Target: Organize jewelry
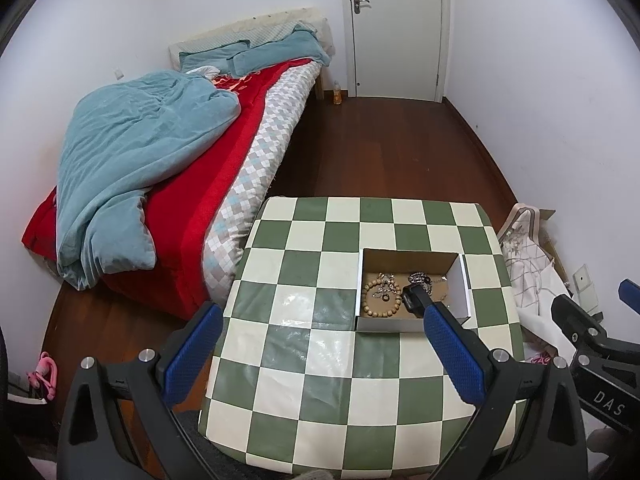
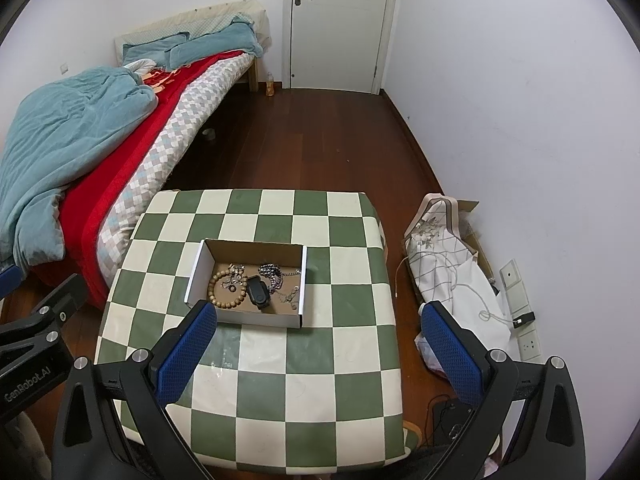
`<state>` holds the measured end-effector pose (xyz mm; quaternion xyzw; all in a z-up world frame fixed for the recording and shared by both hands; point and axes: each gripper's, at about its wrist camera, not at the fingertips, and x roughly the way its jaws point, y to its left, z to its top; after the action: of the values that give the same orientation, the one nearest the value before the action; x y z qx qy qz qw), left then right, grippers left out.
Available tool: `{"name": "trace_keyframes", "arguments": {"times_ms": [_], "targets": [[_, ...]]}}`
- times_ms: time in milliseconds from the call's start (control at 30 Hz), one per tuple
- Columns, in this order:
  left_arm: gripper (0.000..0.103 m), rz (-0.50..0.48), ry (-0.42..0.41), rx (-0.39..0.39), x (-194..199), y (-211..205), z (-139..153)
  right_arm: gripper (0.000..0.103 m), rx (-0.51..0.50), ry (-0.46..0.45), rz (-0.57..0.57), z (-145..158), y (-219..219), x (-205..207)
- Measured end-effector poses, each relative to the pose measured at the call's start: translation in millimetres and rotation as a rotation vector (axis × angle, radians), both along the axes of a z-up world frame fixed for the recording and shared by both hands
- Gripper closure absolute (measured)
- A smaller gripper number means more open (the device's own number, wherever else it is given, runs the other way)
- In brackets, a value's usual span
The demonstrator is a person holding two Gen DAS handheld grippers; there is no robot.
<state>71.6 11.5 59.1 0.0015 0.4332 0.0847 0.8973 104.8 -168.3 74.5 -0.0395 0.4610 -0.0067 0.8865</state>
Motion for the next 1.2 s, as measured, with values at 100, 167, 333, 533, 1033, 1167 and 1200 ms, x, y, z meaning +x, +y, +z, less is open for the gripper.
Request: {"name": "trace_keyframes", "arguments": {"times_ms": [100, 167, 333, 533, 1033, 1167, 1200], "targets": [[0.0, -0.002, 0.0, 0.004, -1.5, 1.6, -0.8, 0.0, 0.002, 0.002, 0.002, 0.2, -1.4, -0.3], [0.0, -0.001, -0.002, 0.004, -2.1, 1.4, -1.0, 0.0, 0.002, 0.002, 0.002, 0.9, -1.7, -1.4], [0.0, -0.005, -0.008, 0.01, -3.6, 1.6, 0.1, 0.0, 0.004, 0.0, 0.002, 0.8, -1.6, -1.3], [0.0, -0.009, -0.009, 0.009, -4.0, 1.9, 1.0, 0.0, 0.003, -0.002, 0.002, 1.2, -1.2, -1.5], [0.0, -0.008, -0.017, 0.006, -3.2, 0.6, 7.5, 0.0, -0.001, -0.012, 0.008, 11.2, 0.1, 1.8], [0.0, -0.011, -0.016, 0.007, -3.5, 1.2, 6.9, 0.0, -0.001, -0.011, 0.008, 12.0, 0.2, 2.5], [0.0, -0.011, -0.016, 0.006, -3.6, 1.3, 6.9, 0.0, -0.002, -0.012, 0.007, 11.4, 0.5, 1.6]]}}
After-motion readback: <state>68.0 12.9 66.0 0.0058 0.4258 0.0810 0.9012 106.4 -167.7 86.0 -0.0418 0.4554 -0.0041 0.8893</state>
